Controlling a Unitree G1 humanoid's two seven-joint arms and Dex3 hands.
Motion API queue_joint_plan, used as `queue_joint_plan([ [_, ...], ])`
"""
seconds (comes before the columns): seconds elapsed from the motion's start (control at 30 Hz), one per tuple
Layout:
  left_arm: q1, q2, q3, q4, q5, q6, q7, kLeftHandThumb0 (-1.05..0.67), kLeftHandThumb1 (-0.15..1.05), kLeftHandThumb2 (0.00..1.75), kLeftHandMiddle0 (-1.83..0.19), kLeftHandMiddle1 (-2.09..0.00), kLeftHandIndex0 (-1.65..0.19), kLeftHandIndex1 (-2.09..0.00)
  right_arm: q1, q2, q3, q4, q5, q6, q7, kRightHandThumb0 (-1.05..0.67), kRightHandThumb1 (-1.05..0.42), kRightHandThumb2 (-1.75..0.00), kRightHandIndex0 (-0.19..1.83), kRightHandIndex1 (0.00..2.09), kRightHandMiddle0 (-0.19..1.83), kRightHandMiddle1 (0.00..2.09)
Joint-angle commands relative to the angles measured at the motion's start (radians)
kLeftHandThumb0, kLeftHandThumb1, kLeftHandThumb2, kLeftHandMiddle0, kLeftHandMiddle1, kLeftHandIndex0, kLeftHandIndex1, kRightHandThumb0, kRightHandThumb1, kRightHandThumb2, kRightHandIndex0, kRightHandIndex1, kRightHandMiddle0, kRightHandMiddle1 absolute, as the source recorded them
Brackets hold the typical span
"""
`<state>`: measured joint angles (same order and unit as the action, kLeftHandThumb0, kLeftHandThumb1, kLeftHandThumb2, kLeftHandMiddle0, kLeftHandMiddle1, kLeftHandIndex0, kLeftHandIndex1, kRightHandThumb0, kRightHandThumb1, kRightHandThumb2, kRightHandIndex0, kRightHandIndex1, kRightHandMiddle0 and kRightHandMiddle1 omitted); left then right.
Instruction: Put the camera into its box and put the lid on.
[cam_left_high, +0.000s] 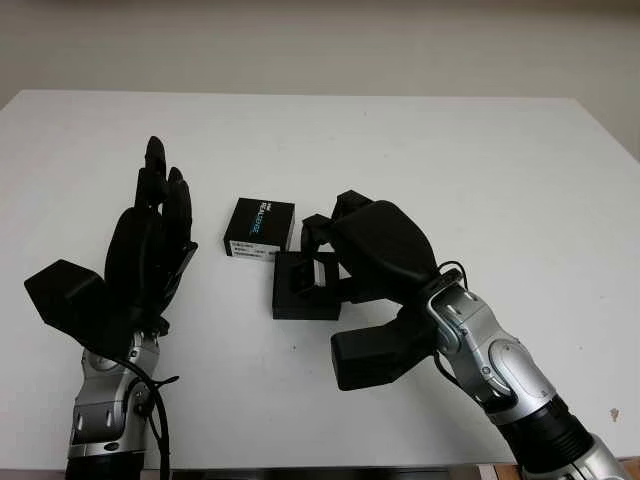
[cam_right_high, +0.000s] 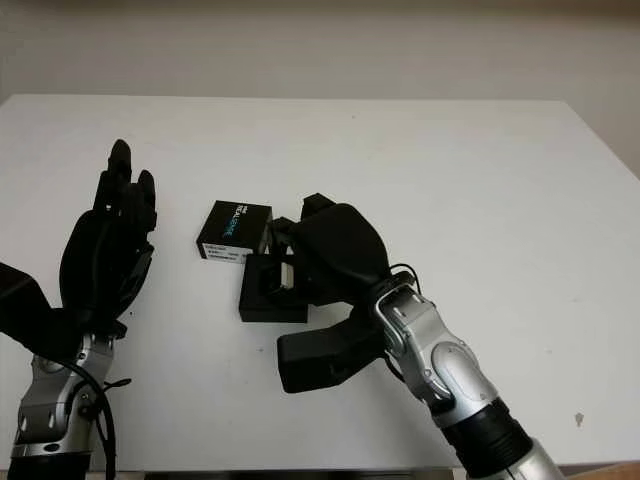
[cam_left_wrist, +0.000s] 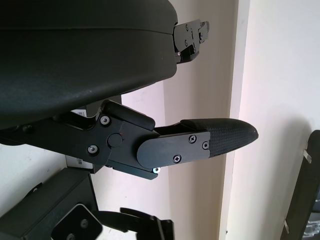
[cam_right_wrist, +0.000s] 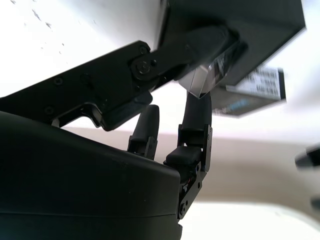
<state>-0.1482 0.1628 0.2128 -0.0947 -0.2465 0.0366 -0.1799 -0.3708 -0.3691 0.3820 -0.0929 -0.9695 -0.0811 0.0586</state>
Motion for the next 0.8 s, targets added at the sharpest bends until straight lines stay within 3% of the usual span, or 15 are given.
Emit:
queue_joint_plan([
  [0.0, 0.005, 0.007, 0.002, -0.010, -0.004, 0.005, 0.000, -0.78, 1.05, 0.53, 0.19, 0.00, 0.19, 0.00, -0.030, 0.002, -0.033, -0.010, 0.035, -0.017, -0.029, -0.36, -0.85, -0.06, 0.28, 1.27, 0.68, 1.27],
  [0.27, 0.005, 0.010, 0.003, -0.009, 0.000, 0.004, -0.002, -0.79, 1.05, 0.53, 0.19, 0.00, 0.19, 0.00, -0.032, 0.005, -0.071, -0.060, 0.074, -0.051, -0.083, -0.37, -0.87, -0.05, 0.23, 1.36, 0.64, 1.33],
  [0.6, 0.007, 0.014, 0.000, -0.012, 0.003, 0.006, -0.003, -0.79, 1.05, 0.54, 0.19, 0.00, 0.19, 0.00, -0.020, 0.020, -0.086, -0.095, 0.105, -0.047, -0.076, -0.35, -0.86, -0.06, 0.26, 1.28, 0.64, 1.33],
  [0.77, 0.005, 0.012, 0.002, -0.006, -0.002, 0.000, -0.007, -0.79, 1.05, 0.54, 0.19, 0.00, 0.19, 0.00, -0.014, 0.055, -0.104, -0.039, 0.212, -0.052, -0.077, -0.33, -0.90, -0.06, 0.22, 1.25, 0.56, 1.41],
])
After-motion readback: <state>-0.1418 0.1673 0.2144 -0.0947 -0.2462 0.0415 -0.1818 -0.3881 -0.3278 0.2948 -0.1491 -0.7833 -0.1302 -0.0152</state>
